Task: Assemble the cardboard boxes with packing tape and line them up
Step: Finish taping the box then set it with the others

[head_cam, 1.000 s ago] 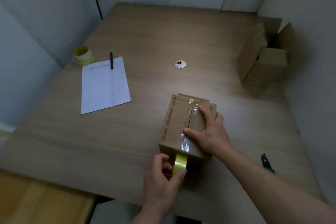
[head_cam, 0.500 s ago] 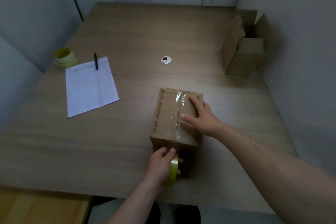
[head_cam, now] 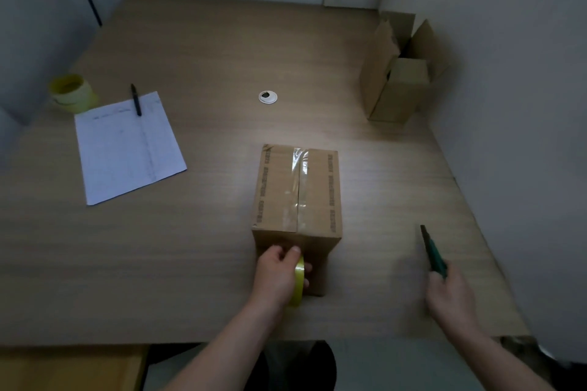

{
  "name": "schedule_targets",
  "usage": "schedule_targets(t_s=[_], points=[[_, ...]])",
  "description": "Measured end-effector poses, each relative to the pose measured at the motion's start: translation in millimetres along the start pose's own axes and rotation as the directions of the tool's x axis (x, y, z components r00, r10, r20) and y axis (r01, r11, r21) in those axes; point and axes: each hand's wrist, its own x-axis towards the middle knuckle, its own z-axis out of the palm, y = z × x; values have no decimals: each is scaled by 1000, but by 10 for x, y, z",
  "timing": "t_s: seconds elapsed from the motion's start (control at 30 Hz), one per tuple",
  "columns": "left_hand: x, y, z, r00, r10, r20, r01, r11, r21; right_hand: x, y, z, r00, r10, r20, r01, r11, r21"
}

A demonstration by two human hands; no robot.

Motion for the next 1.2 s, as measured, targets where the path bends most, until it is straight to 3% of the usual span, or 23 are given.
schedule_targets(t_s=[0.07, 0.13, 0.2, 0.27, 0.33, 0.57, 0.7, 0.87, 1.0, 1.07, 1.2], points=[[15, 4, -1, 1000, 9, -5, -9, 1000, -24, -217, -253, -21, 995, -74, -65, 88, 965, 246], [35, 5, -17, 1000, 19, -10, -19, 999, -26, -510, -560, -129, 935, -347, -73, 350, 871, 344], [52, -8, -40, 999, 27, -20, -27, 1000, -5, -755, -792, -225, 786, -617, -34, 598, 746, 292], [54, -18, -74, 999, 44, -25, -44, 999, 10, -853, -916, -253, 607, -795, 19, 784, 602, 154], [38, -21, -96, 998, 60, -15, -60, 997, 41, -855, -990, -220, 528, -841, 118, 844, 535, 33], [48, -43, -72, 995, 36, -92, -29, 996, 81, -744, -1057, -90, 515, -815, 266, 853, 519, -62], [8, 0, -25, 988, 25, -149, -14, 997, 76, -669, -1080, -33, 484, -821, 304, 875, 452, -173], [34, 42, -69, 995, 33, -99, -21, 992, 121, -520, -757, -21, 576, -749, 327, 815, 553, -172], [71, 28, -110, 996, 58, -64, -50, 991, 126, -270, -154, -137, 799, -543, 259, 600, 747, -286], [87, 12, -120, 996, 69, -62, -61, 990, 125, -97, 59, -122, 873, -427, 236, 484, 817, -313], [73, 51, -111, 996, 52, -70, -42, 989, 143, 75, 19, 36, 910, -366, 193, 413, 835, -364]])
